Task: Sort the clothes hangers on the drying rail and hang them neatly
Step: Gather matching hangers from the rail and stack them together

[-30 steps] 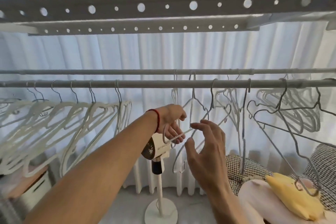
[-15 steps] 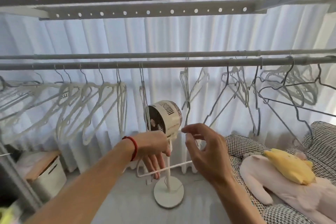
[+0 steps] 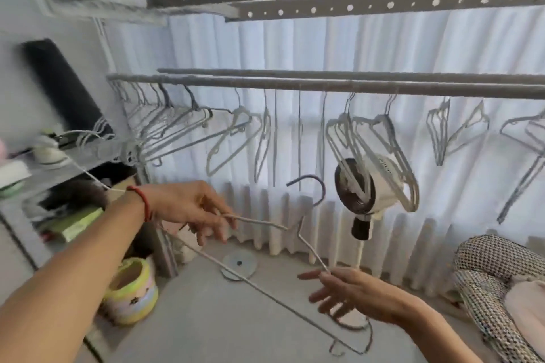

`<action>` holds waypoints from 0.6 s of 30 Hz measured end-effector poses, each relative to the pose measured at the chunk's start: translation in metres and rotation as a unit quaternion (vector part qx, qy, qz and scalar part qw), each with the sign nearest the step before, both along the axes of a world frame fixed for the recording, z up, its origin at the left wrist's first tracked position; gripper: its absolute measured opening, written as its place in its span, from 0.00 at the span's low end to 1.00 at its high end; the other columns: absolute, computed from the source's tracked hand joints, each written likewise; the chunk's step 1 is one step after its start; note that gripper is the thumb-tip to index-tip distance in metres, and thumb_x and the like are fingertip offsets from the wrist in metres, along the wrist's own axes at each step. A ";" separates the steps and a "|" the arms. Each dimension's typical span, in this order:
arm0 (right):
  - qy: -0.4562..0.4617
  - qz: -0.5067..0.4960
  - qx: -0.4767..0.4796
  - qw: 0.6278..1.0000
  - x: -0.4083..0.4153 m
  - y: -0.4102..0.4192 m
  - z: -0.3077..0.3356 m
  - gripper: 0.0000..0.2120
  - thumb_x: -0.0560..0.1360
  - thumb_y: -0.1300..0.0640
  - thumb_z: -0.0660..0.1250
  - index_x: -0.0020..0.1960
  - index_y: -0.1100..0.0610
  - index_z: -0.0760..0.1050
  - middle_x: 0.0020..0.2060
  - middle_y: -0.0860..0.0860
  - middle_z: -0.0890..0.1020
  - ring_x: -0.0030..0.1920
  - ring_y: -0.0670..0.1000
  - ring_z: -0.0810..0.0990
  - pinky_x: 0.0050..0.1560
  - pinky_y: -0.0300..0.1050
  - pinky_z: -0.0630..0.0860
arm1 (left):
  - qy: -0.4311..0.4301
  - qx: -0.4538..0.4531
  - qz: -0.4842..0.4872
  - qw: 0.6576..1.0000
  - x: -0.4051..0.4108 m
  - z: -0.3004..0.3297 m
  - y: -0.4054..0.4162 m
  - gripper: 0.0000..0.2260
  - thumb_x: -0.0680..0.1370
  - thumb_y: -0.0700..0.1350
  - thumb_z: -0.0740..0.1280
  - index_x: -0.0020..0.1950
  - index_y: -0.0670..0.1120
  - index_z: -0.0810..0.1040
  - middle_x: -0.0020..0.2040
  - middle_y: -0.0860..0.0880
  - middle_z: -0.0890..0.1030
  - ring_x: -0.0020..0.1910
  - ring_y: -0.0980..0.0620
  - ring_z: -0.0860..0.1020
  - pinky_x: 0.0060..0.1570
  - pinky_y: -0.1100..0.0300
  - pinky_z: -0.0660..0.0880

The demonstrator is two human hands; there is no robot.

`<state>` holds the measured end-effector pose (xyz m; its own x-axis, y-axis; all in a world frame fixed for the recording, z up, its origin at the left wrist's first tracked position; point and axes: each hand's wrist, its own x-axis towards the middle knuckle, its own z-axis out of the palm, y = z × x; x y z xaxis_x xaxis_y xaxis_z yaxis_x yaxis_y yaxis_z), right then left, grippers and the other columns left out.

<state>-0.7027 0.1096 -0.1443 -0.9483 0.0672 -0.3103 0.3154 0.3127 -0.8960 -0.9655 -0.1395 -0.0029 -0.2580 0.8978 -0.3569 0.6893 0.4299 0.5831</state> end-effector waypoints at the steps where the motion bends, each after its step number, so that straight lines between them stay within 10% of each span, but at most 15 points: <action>1: -0.007 0.044 -0.054 0.998 -0.013 -0.011 0.006 0.18 0.83 0.39 0.56 0.70 0.38 0.75 0.61 0.54 0.85 0.61 0.53 0.84 0.62 0.53 0.80 | 0.045 0.032 0.026 0.998 -0.011 0.001 -0.015 0.07 0.81 0.49 0.69 0.56 0.56 0.85 0.48 0.52 0.87 0.46 0.54 0.85 0.49 0.61 0.80; 5: 0.030 0.133 -0.269 0.953 -0.074 -0.058 0.022 0.23 0.85 0.40 0.57 0.78 0.41 0.65 0.72 0.63 0.74 0.68 0.68 0.76 0.63 0.64 0.75 | 0.189 0.211 0.207 0.936 -0.052 -0.013 -0.046 0.10 0.77 0.46 0.73 0.45 0.63 0.85 0.53 0.59 0.83 0.56 0.57 0.79 0.55 0.64 0.72; 11: 0.023 0.128 -0.262 0.956 -0.165 -0.112 0.069 0.23 0.81 0.32 0.55 0.73 0.34 0.70 0.68 0.69 0.74 0.53 0.59 0.78 0.51 0.54 0.78 | 0.264 0.205 0.339 0.879 -0.076 -0.048 -0.055 0.29 0.78 0.35 0.65 0.78 0.50 0.66 0.79 0.45 0.62 0.79 0.46 0.57 0.78 0.51 0.56; 18: -0.038 -0.071 -0.237 0.968 -0.293 -0.144 0.133 0.29 0.82 0.38 0.53 0.72 0.58 0.68 0.64 0.64 0.72 0.54 0.64 0.79 0.45 0.52 0.78 | 0.192 0.293 0.452 0.820 -0.090 -0.063 -0.077 0.18 0.77 0.33 0.65 0.64 0.48 0.78 0.60 0.48 0.81 0.60 0.50 0.78 0.55 0.64 0.76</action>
<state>-0.9957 -0.0340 -0.0118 -0.9127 0.0286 -0.4076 0.3964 -0.1799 -0.9003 -1.0560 -0.2166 -0.0659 -0.9052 0.2664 0.3312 0.4249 0.5891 0.6873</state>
